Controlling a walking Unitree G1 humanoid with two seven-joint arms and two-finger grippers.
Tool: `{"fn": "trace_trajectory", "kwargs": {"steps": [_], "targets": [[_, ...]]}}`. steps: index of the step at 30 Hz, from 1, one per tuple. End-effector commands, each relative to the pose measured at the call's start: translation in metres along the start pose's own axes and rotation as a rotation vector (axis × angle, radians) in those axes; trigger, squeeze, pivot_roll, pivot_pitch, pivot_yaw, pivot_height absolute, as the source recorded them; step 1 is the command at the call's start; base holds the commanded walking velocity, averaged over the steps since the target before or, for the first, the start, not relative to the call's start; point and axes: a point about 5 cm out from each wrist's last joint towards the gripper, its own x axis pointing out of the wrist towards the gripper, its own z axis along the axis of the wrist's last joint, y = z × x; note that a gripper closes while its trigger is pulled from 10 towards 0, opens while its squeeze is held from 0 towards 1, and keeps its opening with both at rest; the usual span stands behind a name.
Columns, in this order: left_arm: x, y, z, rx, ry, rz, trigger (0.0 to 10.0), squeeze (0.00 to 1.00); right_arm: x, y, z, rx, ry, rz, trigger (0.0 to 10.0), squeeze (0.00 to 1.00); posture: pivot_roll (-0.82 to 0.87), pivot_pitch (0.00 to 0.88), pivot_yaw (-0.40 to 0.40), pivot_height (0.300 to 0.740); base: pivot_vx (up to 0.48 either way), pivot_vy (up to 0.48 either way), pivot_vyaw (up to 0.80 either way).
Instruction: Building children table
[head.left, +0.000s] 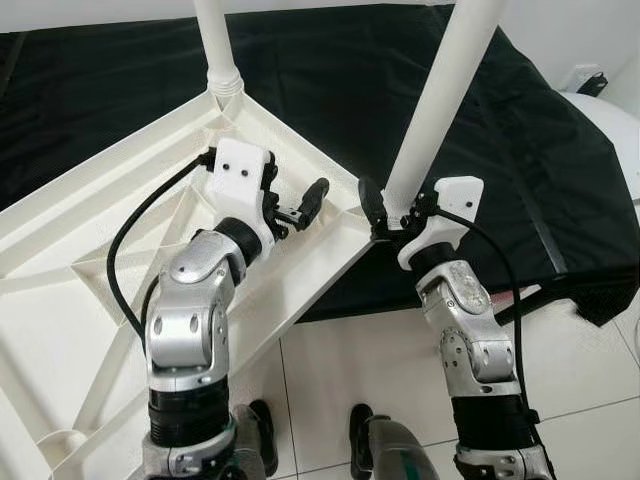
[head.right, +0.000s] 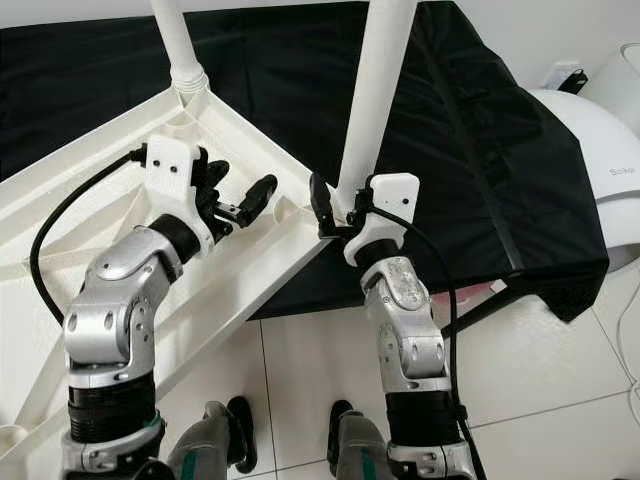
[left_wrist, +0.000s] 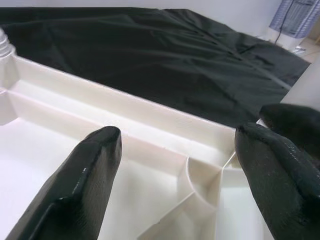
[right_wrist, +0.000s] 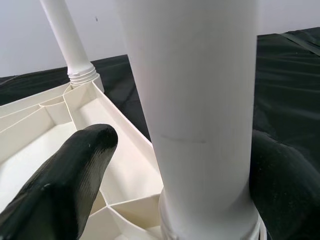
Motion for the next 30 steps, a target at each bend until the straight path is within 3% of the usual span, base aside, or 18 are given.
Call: {"fn": "trace_trajectory", "kwargs": {"steps": [1, 12, 24, 30], "targets": [[-0.0064, 0.0119, 0.0015, 0.014, -0.017, 0.260, 10.0, 0.00, -0.0030, 0.0056, -0.0079, 0.021, 0.030, 0.018, 10.0, 0.00, -0.02, 0.211, -0.023, 0.740, 0.000, 0.000, 0.00], [-0.0115, 0.0128, 0.0070, 0.122, -0.051, 0.336, 10.0, 0.00, 0.0001, 0.0075, -0.0112, 0.029, 0.030, 0.008, 10.0, 0.00, 0.01, 0.208, -0.016, 0.740, 0.000, 0.000, 0.00], [-0.0136, 0.0148, -0.0002, 0.069, -0.051, 0.302, 10.0, 0.00, 0.0015, 0.0076, -0.0117, 0.017, 0.038, 0.010, 10.0, 0.00, 0.00, 0.198, -0.044, 0.740, 0.000, 0.000, 0.00], [-0.0155, 0.0164, -0.0025, 0.080, -0.059, 0.318, 10.0, 0.00, 0.0023, 0.0069, -0.0130, 0.001, 0.038, 0.019, 10.0, 0.00, 0.01, 0.176, -0.058, 0.740, 0.000, 0.000, 0.00]]}}
